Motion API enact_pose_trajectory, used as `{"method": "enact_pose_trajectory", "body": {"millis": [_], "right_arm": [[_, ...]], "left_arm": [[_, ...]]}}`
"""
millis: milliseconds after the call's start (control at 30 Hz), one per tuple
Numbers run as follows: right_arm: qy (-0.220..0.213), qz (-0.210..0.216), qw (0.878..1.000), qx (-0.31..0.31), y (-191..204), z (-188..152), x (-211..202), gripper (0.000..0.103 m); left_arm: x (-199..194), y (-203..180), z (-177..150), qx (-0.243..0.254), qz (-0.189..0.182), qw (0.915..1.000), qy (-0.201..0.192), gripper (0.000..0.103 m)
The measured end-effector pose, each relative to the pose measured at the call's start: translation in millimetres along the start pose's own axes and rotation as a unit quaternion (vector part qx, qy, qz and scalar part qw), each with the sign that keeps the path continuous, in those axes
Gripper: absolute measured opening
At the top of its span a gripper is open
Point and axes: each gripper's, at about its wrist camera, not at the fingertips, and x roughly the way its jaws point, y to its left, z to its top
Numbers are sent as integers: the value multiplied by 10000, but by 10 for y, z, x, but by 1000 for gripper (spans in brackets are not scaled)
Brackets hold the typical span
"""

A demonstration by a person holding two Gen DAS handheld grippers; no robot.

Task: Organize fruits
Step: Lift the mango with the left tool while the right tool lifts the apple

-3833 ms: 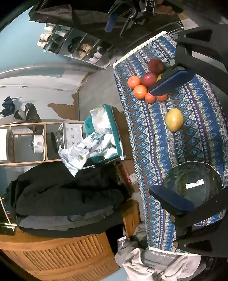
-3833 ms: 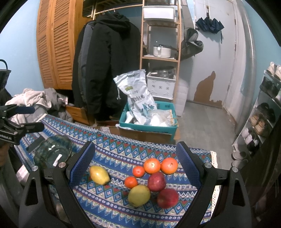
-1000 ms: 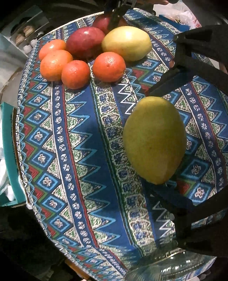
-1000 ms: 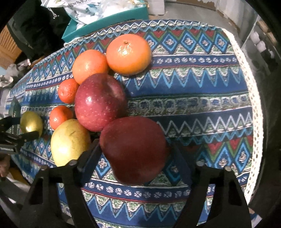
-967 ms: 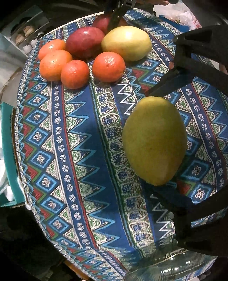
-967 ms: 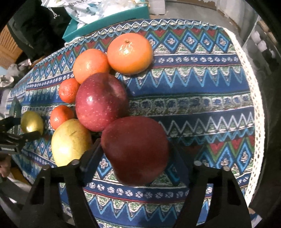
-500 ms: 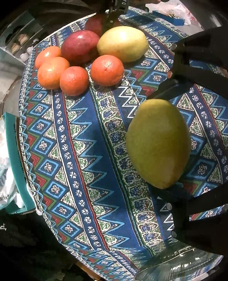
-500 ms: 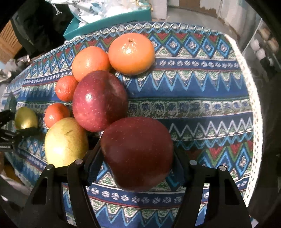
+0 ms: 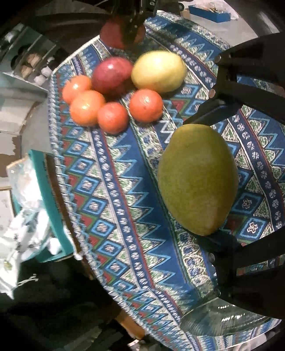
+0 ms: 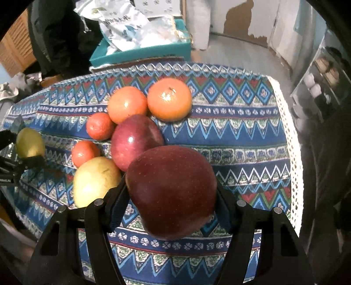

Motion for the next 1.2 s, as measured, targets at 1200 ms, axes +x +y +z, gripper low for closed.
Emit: {"method": "enact_pose_trajectory", "body": {"millis": [1200], "right_arm": [[-1245, 1053, 9833, -805, 1160, 373, -1056, 69]], "left_arm": [[-1134, 202, -141, 59, -302, 9926, -1172, 84]]}}
